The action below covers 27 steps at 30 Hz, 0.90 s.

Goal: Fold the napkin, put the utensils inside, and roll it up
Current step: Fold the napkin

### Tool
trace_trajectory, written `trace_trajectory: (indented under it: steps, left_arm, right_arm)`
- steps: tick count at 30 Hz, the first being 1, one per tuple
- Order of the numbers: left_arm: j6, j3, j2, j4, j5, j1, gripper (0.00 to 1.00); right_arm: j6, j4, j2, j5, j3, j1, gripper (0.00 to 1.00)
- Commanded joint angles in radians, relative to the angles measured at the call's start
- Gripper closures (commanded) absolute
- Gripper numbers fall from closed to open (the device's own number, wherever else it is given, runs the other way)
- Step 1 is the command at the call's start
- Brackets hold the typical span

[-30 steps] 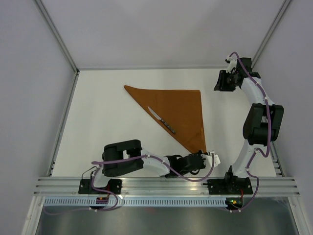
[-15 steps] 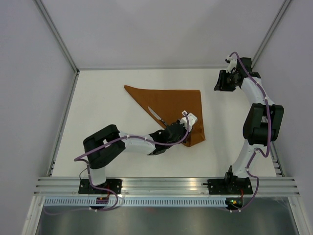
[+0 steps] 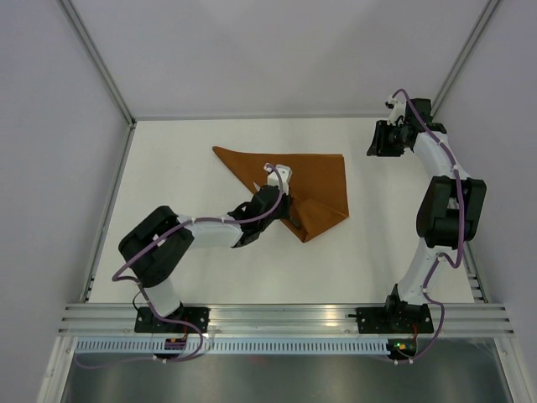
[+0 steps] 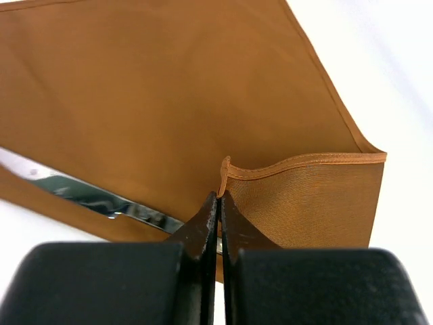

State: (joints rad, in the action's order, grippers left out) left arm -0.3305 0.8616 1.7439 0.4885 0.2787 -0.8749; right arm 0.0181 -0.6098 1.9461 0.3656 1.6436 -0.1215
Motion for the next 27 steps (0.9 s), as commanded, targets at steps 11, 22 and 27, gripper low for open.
trace_trajectory:
  steps: [11,22,27]
  left_arm:
    - [-0.107,-0.009,-0.055,-0.037,-0.019,0.18,0.98]
    - [-0.113,-0.016,-0.052,-0.039,-0.027,0.244,0.98]
    - [-0.122,-0.024,-0.05,-0.039,-0.027,0.274,0.98]
  right_arm:
    - [0.019,-0.011,0.017,0.007,0.051,0.013,0.54]
    - [0.026,-0.015,0.02,0.003,0.047,0.022,0.54]
    - [0.031,-0.016,0.022,-0.002,0.045,0.029,0.54]
